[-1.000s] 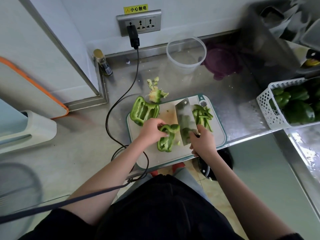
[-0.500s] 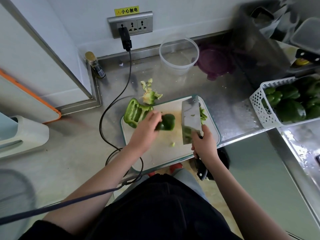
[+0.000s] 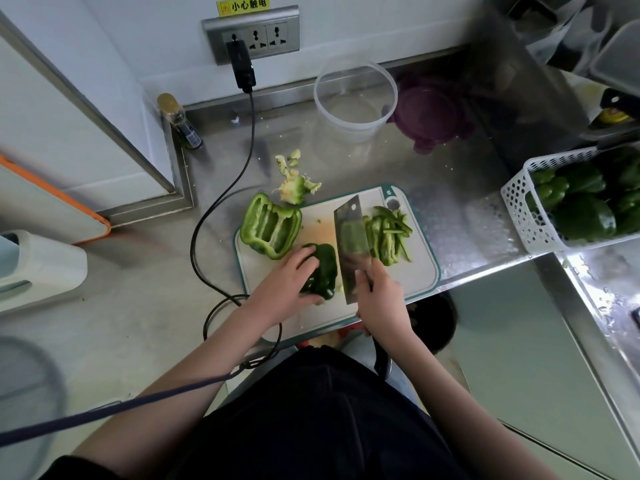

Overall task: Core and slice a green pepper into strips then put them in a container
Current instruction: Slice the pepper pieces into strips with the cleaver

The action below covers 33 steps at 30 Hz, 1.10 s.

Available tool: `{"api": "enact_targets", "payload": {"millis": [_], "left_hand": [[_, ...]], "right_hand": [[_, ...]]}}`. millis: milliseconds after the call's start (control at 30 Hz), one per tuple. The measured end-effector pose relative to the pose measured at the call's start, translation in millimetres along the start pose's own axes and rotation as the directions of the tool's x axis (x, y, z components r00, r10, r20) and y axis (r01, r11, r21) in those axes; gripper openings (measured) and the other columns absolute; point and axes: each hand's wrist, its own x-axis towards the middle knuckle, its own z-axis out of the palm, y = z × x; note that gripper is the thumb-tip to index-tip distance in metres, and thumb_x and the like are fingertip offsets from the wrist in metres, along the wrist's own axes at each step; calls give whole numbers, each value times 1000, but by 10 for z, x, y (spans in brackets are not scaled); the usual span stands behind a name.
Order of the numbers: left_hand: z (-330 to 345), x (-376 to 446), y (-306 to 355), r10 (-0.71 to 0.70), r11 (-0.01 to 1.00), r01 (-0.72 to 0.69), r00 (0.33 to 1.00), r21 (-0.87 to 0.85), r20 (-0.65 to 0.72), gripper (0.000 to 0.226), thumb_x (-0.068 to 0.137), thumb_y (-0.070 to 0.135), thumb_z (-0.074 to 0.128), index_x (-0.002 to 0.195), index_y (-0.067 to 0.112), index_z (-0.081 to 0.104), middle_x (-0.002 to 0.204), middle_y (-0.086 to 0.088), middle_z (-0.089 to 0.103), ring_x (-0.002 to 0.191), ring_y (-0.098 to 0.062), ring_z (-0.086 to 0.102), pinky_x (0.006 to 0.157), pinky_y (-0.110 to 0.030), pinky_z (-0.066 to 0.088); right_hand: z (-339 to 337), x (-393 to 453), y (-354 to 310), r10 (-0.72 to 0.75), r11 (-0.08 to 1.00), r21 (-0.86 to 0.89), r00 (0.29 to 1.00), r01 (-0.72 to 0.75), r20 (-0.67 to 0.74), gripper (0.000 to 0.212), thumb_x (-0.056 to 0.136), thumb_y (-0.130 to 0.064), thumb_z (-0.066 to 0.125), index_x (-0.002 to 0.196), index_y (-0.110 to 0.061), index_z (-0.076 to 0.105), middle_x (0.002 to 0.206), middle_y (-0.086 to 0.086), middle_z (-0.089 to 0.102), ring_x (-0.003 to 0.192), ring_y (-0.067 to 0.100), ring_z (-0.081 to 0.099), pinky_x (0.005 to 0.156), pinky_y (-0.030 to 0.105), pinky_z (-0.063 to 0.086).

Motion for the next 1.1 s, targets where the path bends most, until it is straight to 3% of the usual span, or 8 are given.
{"api": "enact_targets", "payload": {"millis": [67, 233, 333, 433, 633, 933, 1100], "left_hand": [[42, 26, 52, -9, 1000, 10, 999, 18, -34, 60, 78, 33, 73, 125, 4, 50, 146, -14, 33, 139, -32, 19, 113, -47, 28], [181, 73, 159, 65, 993, -54, 993, 106, -104, 63, 72, 34, 78, 124, 6, 56, 135, -15, 47, 134, -39, 28, 111, -49, 29], [190, 92, 182, 37, 995, -24, 990, 97, -133, 63, 68, 35, 81, 119, 6, 59, 129, -9, 54, 129, -38, 33, 107, -47, 34], [167, 102, 159, -1, 999, 7, 991, 44, -132, 64, 65, 37, 82, 119, 9, 61, 127, -5, 54, 127, -33, 33, 106, -43, 33], [152, 128, 148, -41, 999, 38, 991, -21, -131, 65, 61, 38, 83, 117, 11, 63, 124, 0, 56, 126, -26, 30, 105, -36, 31], [170, 103, 79, -39, 999, 35, 983, -26, -180, 66, 55, 42, 85, 109, 11, 66, 117, 1, 59, 116, -24, 38, 99, -26, 28], [155, 102, 73, -52, 998, 47, 985, -35, -166, 65, 57, 39, 86, 111, 10, 66, 119, 0, 59, 116, -26, 39, 99, -26, 27]], "right_hand": [[-8, 34, -47, -1, 1000, -27, 1000, 1, -7, 18, 101, -25, 37, 106, -14, 50, 71, 2, 58, 60, 23, 58, 50, 36, 48], [-32, 75, -84, 32, 998, -61, 999, -30, 28, 20, 101, -28, 36, 106, -14, 49, 80, 7, 60, 65, 29, 60, 56, 44, 54], [10, 70, -53, 68, 993, -101, 998, -67, 5, 17, 102, -27, 34, 99, -14, 45, 79, 3, 57, 65, 23, 55, 48, 31, 41], [34, 48, -26, 69, 993, -91, 998, -69, -7, 18, 102, -26, 35, 108, -15, 48, 88, -2, 57, 70, 19, 55, 45, 23, 33], [24, 38, -20, 57, 994, -95, 998, -56, 8, 13, 102, -30, 34, 95, -21, 42, 72, -2, 53, 58, 24, 58, 51, 38, 53], [87, 49, -39, 55, 993, -110, 998, -52, 22, 19, 102, -29, 34, 98, -14, 45, 72, 0, 52, 56, 20, 54, 48, 35, 51], [90, 85, 5, 52, 996, -67, 999, -50, 17, 21, 102, -26, 36, 104, -12, 50, 74, -3, 56, 67, 20, 57, 48, 30, 44]]}}
